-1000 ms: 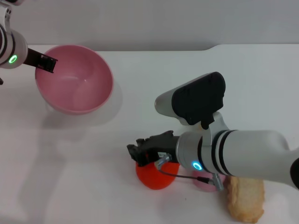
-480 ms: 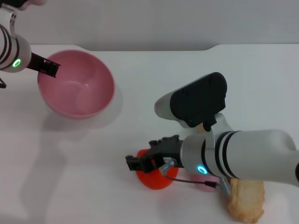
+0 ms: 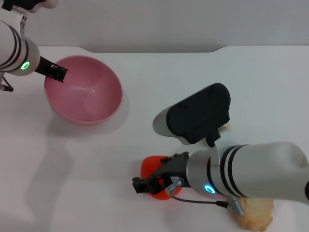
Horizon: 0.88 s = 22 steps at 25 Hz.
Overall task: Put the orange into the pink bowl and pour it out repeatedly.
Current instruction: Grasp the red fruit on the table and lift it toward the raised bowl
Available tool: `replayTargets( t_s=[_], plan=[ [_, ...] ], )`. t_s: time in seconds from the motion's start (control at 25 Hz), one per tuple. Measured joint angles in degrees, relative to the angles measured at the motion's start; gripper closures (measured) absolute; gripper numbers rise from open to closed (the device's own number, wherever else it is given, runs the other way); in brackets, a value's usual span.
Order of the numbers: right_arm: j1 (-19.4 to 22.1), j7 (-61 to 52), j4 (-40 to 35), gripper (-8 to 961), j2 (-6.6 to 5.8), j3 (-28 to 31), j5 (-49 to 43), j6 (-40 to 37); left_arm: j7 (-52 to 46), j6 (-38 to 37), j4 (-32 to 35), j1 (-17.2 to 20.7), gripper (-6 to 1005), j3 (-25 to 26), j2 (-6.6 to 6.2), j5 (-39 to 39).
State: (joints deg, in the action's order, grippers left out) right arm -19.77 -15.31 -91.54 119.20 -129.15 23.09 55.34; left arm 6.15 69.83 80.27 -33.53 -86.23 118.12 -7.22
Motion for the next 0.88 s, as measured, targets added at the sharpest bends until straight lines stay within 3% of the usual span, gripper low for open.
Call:
replayTargets(
  t_s=[0.88],
  plan=[
    [-0.2,-7.9,2.0,222,-0.21,0.3,-8.9,3.0,1.0,-0.1,-0.4,-0.2,957,0.5,-0.18,-0.1]
  ],
)
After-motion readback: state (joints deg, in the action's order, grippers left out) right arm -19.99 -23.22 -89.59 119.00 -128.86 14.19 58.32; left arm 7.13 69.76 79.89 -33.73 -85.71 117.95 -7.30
